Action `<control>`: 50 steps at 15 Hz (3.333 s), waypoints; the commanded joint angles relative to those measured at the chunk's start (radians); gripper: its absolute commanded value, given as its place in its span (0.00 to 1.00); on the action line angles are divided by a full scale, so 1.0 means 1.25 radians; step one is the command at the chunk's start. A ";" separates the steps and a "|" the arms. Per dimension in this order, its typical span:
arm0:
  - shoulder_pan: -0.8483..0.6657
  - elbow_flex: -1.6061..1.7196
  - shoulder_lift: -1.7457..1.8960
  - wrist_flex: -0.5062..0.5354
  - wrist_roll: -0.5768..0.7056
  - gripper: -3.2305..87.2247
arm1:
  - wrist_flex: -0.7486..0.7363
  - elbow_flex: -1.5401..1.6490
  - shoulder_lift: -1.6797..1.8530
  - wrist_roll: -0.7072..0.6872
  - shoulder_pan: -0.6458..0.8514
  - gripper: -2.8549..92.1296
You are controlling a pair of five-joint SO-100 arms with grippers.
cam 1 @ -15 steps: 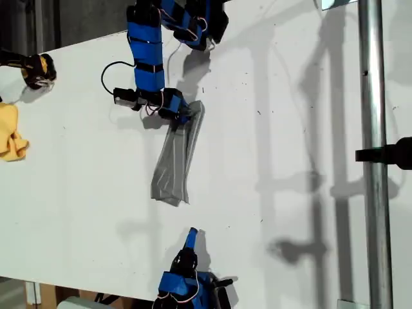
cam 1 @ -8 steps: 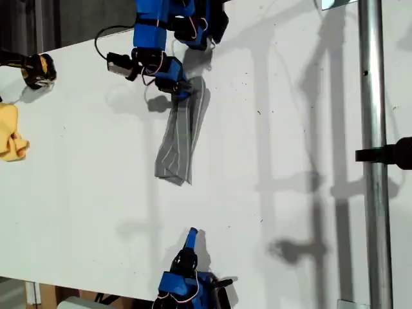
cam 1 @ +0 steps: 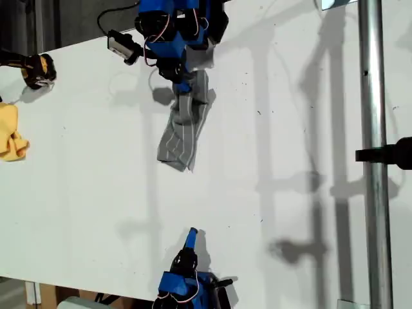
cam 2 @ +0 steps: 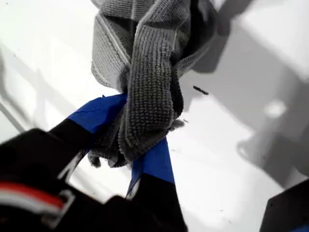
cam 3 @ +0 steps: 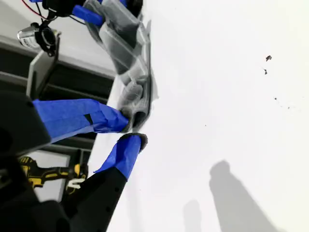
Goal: Grasp corners of a towel and fold twice.
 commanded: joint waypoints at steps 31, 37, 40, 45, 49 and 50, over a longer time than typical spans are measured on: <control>0.004 -0.042 0.005 -0.002 0.011 0.10 | -0.333 -1.035 -1.058 -0.345 0.112 0.15; 0.002 -0.042 0.005 -0.004 0.013 0.10 | -0.341 -0.999 -1.044 -0.366 0.107 0.45; 0.002 -0.042 0.005 -0.004 0.012 0.10 | -0.399 -0.992 -1.026 -0.461 0.086 0.60; 0.006 -0.043 0.005 -0.001 0.006 0.10 | -0.427 -0.902 -0.945 -0.454 0.094 0.58; 0.000 -0.042 0.005 -0.004 -0.001 0.08 | -0.337 -0.601 -0.645 -0.391 0.156 0.07; 0.000 -0.040 0.005 -0.015 0.002 0.04 | -0.304 -0.513 -0.555 -0.360 0.162 0.03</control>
